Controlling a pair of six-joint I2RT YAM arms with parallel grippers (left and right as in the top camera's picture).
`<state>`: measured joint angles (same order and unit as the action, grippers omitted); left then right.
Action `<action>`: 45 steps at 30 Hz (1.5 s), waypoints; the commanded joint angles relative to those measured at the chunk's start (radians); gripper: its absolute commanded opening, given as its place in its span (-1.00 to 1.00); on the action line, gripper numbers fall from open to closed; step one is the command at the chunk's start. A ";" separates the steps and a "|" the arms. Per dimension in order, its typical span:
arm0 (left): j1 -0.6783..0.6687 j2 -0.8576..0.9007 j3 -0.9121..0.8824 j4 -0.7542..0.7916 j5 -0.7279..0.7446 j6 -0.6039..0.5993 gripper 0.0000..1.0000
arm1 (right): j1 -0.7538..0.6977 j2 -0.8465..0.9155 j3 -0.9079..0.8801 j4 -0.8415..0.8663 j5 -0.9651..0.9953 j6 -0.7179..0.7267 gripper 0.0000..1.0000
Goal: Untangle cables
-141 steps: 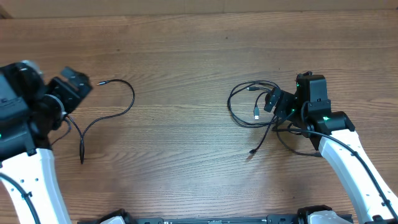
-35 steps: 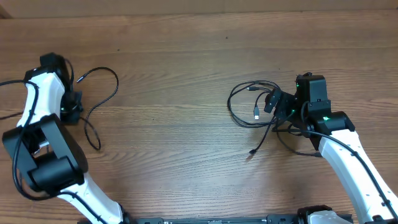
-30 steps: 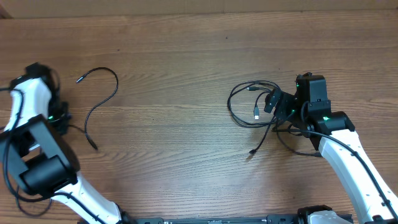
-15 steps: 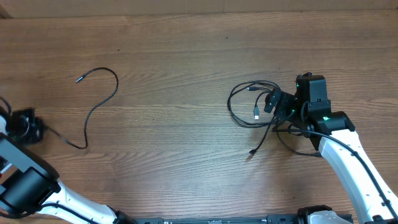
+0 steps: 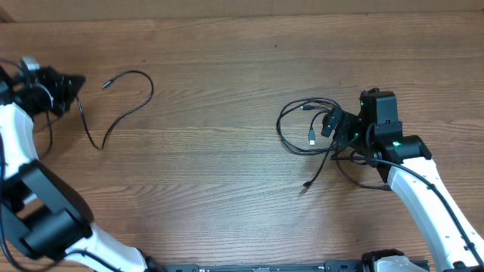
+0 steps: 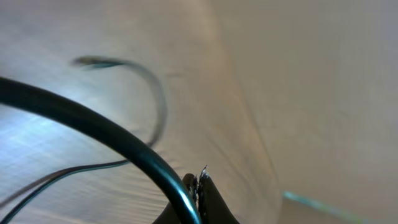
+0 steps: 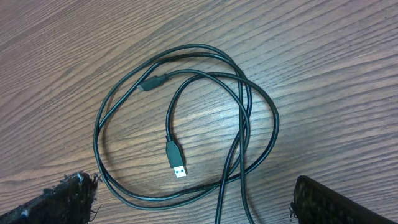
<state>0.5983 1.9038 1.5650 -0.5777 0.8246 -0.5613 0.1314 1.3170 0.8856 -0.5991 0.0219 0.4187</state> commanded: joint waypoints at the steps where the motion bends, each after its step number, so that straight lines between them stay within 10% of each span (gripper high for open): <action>1: -0.055 -0.159 0.064 0.007 0.056 0.177 -0.91 | -0.003 -0.019 0.013 0.002 -0.002 0.000 1.00; 12: -0.304 -0.263 0.053 -0.259 -0.026 0.637 -0.91 | -0.003 -0.019 0.013 0.003 -0.002 0.000 1.00; 17: -0.364 -0.207 0.016 -0.351 -0.319 0.549 -0.92 | -0.003 -0.019 0.013 0.002 -0.002 0.000 0.99; 31: -0.478 0.054 -0.076 -0.328 -0.270 0.404 -0.92 | -0.003 -0.019 0.013 0.002 -0.002 0.000 1.00; 45: -0.758 0.153 -0.076 -0.233 -0.878 0.134 -0.92 | -0.003 -0.019 0.013 0.002 -0.002 0.000 1.00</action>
<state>-0.1291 2.0491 1.4921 -0.8391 0.1459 -0.3573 0.1314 1.3170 0.8856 -0.5999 0.0223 0.4183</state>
